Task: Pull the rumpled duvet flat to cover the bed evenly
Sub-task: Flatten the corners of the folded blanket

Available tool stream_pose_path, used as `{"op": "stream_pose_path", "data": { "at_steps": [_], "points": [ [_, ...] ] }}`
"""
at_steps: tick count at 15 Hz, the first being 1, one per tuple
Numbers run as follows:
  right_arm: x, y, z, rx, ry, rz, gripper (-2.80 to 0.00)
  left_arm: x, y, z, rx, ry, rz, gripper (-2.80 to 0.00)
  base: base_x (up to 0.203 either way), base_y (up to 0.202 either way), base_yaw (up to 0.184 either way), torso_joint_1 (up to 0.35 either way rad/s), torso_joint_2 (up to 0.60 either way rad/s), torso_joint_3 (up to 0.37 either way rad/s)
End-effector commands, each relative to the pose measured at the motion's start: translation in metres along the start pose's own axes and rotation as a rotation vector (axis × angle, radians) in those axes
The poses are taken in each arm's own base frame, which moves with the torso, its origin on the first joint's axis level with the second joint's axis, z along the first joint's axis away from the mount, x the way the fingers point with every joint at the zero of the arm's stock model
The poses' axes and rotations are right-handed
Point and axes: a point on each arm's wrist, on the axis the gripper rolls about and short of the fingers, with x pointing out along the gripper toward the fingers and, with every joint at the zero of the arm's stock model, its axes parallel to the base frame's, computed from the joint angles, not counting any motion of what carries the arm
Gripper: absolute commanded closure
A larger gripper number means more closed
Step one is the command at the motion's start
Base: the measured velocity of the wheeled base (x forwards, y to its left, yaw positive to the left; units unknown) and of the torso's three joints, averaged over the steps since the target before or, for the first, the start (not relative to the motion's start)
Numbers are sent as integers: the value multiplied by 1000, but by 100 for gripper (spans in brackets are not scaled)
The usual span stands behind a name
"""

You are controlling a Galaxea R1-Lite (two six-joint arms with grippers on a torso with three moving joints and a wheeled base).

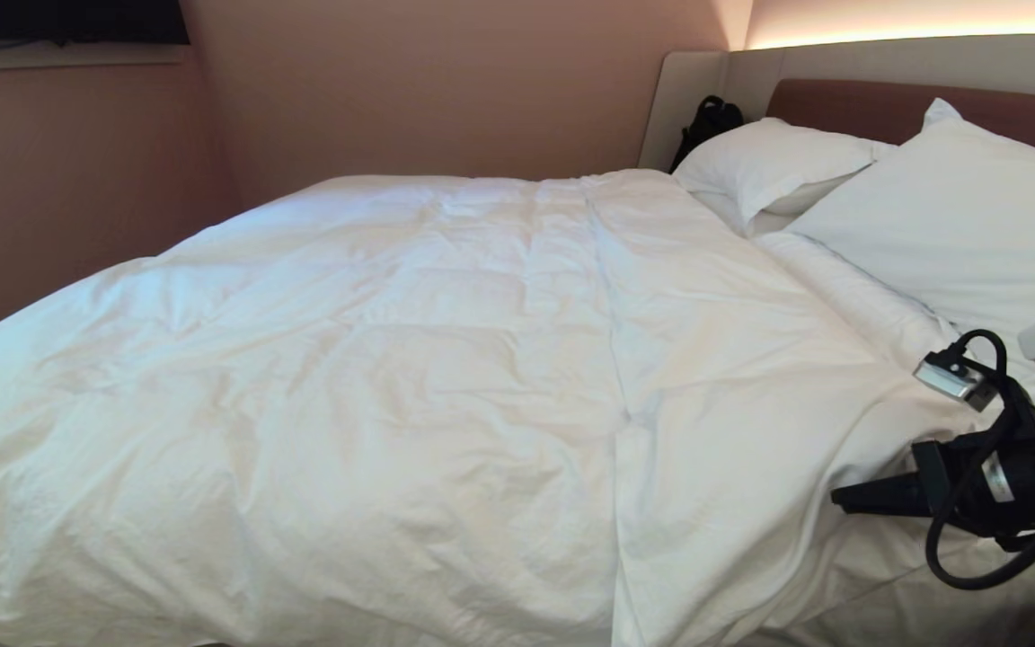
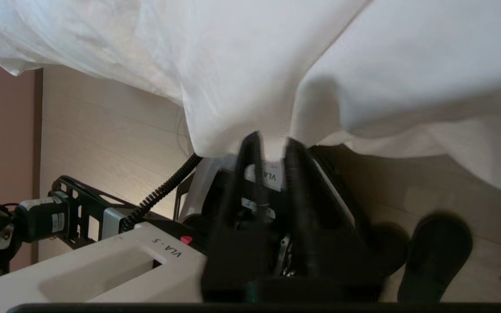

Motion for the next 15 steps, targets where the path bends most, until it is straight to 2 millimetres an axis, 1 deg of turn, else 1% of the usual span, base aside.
{"op": "stream_pose_path", "data": {
  "at_steps": [1,4,6,8,9,12,15],
  "points": [
    [-9,4,-5,-9,-25,2,-280,0,0,0,0,0,0,0,0,0,0,0,0,0],
    [-3,0,-5,6,-5,-6,-280,0,0,0,0,0,0,0,0,0,0,0,0,0],
    [11,-10,2,29,30,-13,-280,0,0,0,0,0,0,0,0,0,0,0,0,0],
    [20,-19,6,51,52,-32,-280,0,0,0,0,0,0,0,0,0,0,0,0,0],
    [21,-23,7,58,45,-56,-280,0,0,0,0,0,0,0,0,0,0,0,0,0],
    [19,-28,9,67,30,-70,-280,0,0,0,0,0,0,0,0,0,0,0,0,0],
    [15,-28,9,60,17,-74,-280,0,0,0,0,0,0,0,0,0,0,0,0,0]
  ]
}}
